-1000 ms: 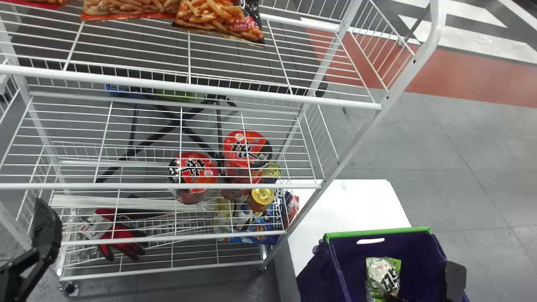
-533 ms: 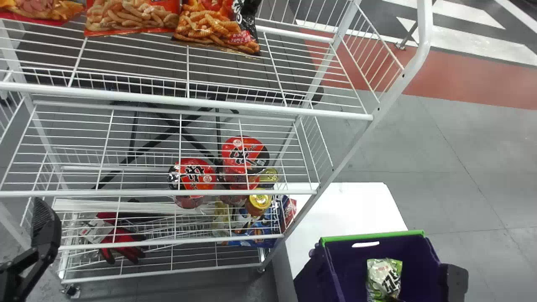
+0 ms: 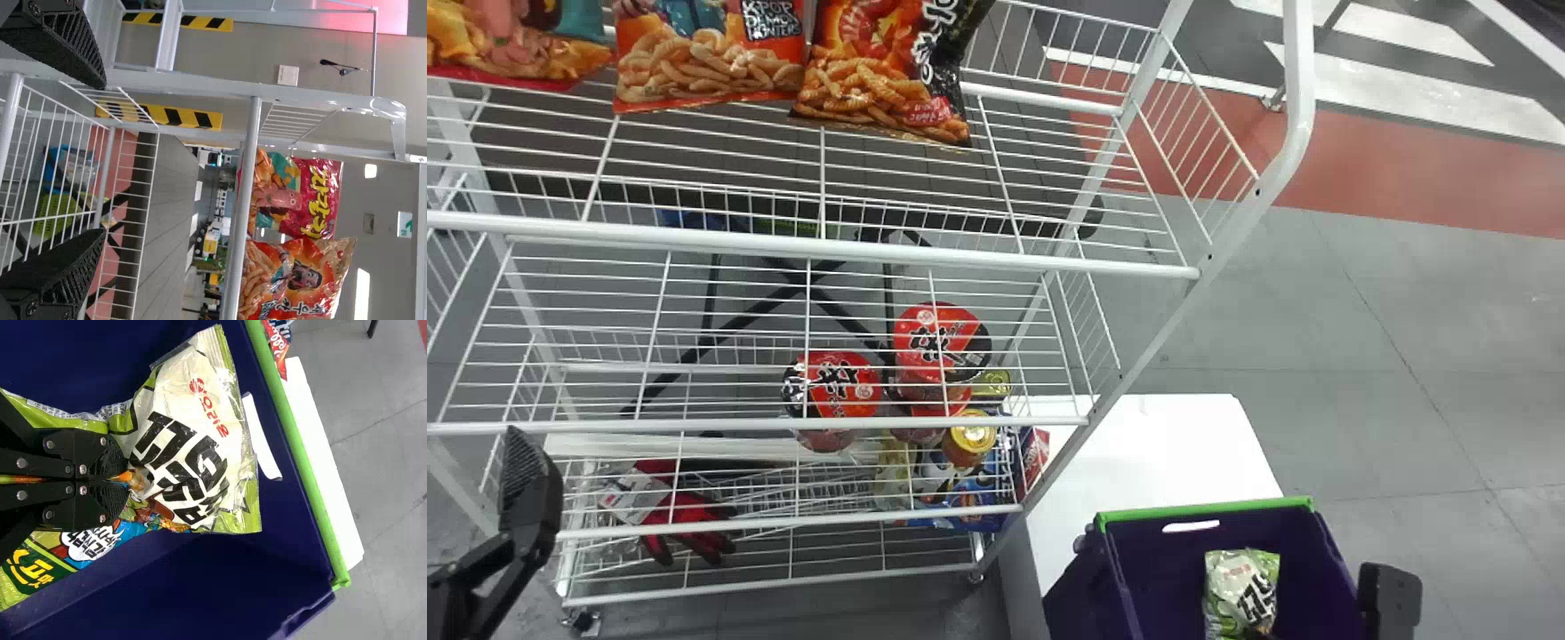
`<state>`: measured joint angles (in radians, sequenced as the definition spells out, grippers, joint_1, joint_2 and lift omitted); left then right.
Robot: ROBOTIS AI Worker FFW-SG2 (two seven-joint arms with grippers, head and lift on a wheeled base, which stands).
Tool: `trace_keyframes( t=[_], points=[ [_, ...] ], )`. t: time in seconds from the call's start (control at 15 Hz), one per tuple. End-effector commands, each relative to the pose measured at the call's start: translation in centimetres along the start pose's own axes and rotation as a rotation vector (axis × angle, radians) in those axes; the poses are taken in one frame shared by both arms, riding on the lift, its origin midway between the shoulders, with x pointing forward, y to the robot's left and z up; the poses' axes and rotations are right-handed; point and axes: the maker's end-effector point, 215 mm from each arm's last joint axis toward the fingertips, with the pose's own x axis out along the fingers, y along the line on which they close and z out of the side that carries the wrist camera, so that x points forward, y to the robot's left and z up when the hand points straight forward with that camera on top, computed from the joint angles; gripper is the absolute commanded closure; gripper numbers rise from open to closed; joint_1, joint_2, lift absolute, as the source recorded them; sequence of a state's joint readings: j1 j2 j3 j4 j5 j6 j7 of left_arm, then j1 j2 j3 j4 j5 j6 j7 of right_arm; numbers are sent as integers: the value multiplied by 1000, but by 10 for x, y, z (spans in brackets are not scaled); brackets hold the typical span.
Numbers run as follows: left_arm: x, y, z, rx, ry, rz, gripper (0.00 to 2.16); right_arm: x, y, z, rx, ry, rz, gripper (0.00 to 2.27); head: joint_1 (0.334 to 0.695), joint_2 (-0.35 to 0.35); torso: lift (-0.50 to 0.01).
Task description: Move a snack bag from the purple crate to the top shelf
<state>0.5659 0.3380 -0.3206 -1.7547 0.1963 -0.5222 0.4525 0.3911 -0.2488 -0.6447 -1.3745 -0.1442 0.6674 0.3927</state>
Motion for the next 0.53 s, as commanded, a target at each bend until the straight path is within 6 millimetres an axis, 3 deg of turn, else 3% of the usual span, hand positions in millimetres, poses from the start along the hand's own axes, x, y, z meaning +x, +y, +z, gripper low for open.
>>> trace_keyframes(
  t=[0.0, 0.47],
  points=[
    [-1, 0, -1, 2, 2, 0, -2, 0, 0, 0, -1, -2, 0, 1966, 695, -350, -186],
    [1, -2, -1, -3, -1, 1, -2, 3, 4, -2, -3, 1, 7, 1970, 695, -350, -157]
  ],
)
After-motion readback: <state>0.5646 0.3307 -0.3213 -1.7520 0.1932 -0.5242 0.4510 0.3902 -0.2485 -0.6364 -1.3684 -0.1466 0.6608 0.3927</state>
